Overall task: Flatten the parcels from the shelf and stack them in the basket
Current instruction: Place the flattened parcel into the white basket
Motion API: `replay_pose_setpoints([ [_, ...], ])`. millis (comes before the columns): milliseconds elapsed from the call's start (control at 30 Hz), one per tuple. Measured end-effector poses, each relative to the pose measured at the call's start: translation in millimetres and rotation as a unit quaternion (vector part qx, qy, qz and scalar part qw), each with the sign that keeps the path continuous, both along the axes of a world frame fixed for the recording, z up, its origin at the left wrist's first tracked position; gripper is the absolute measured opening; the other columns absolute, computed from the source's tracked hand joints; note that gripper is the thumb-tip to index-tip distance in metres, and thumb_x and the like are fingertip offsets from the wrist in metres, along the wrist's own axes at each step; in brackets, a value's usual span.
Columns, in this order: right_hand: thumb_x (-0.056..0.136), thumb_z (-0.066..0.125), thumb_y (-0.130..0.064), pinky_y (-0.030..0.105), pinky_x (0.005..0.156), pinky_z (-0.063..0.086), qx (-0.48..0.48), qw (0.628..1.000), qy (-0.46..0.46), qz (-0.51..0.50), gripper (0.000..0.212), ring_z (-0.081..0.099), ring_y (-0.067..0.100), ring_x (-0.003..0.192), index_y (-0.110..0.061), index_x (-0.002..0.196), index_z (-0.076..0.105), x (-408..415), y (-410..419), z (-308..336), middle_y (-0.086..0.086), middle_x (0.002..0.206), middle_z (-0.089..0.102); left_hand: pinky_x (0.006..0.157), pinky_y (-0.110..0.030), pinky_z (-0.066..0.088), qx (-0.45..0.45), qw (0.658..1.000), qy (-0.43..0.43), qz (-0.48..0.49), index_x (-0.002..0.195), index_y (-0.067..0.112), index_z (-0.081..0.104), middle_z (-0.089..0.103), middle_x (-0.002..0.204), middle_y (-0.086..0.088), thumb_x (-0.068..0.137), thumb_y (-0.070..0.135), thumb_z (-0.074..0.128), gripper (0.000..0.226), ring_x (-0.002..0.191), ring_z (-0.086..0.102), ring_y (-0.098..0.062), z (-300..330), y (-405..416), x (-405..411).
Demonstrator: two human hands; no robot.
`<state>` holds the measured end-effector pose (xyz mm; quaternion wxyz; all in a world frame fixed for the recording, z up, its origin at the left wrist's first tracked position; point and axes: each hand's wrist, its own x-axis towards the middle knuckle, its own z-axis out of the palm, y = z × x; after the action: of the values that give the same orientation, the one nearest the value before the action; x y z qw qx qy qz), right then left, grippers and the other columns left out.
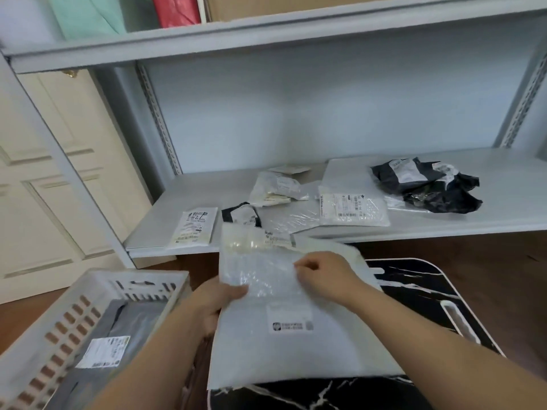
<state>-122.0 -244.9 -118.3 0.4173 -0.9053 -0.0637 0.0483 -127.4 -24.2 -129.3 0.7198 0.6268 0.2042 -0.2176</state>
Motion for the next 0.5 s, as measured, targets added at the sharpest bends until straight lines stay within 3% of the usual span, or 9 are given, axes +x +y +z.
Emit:
replay_pose_setpoints([
  [67,0.096,0.051,-0.023,0.023,0.082,0.04,-0.107,0.994,0.008,-0.013,0.019,0.06,0.02,0.108,-0.019,0.099,0.07,2,-18,-29,0.001,0.111,0.068,0.083,-0.056,0.053,0.052,0.998,0.027,0.007,0.117,0.005,0.057,0.068,0.108,-0.023,0.088,-0.004,0.06,0.031,0.097,0.065,-0.041,-27,10,-7],
  [167,0.098,0.048,-0.029,0.027,0.095,0.042,-0.224,0.972,0.066,-0.002,0.032,0.053,0.022,0.12,-0.017,0.124,0.062,4,-42,-60,0.005,0.13,0.058,0.08,-0.048,0.055,0.199,0.979,0.031,0.024,0.114,0.004,0.058,0.067,0.101,-0.017,0.088,0.005,0.065,0.026,0.091,0.065,-0.035,-68,16,-14],
  [267,0.099,0.043,-0.046,0.034,0.108,0.036,-0.291,0.952,0.091,0.004,0.05,0.039,0.021,0.135,-0.023,0.143,0.044,5,-55,-85,0.002,0.149,0.041,0.087,-0.044,0.052,0.348,0.936,0.022,0.044,0.129,0.001,0.047,0.061,0.116,-0.017,0.086,0.016,0.069,0.051,0.102,0.06,-0.034,-99,10,-10],
  [333,0.097,0.036,-0.058,0.043,0.115,0.023,-0.344,0.934,0.089,0.029,0.062,0.018,0.022,0.146,-0.029,0.151,0.027,8,-52,-100,0.001,0.16,0.02,0.099,-0.046,0.045,0.426,0.904,0.023,0.022,0.147,0.005,0.022,0.044,0.14,-0.02,0.087,0.022,0.068,0.078,0.121,0.05,-0.037,-114,3,-1],
  [400,0.09,0.024,-0.072,0.052,0.117,0.007,-0.37,0.924,0.081,0.053,0.073,-0.006,0.021,0.149,-0.039,0.153,0.009,9,-45,-115,-0.003,0.163,-0.004,0.11,-0.048,0.032,0.493,0.869,-0.016,-0.036,0.153,0.018,-0.003,0.015,0.156,-0.018,0.09,0.034,0.062,0.093,0.138,0.03,-0.038,-125,-7,5],
  [500,0.065,-0.006,-0.084,0.061,0.111,-0.012,-0.378,0.921,0.039,0.084,0.092,-0.031,0.024,0.143,-0.048,0.149,-0.006,14,-28,-150,-0.005,0.156,-0.028,0.116,-0.053,0.009,0.604,0.769,-0.114,-0.179,0.15,0.037,-0.013,-0.017,0.16,-0.007,0.092,0.059,0.04,0.081,0.147,-0.008,-0.036,-150,-27,13],
])
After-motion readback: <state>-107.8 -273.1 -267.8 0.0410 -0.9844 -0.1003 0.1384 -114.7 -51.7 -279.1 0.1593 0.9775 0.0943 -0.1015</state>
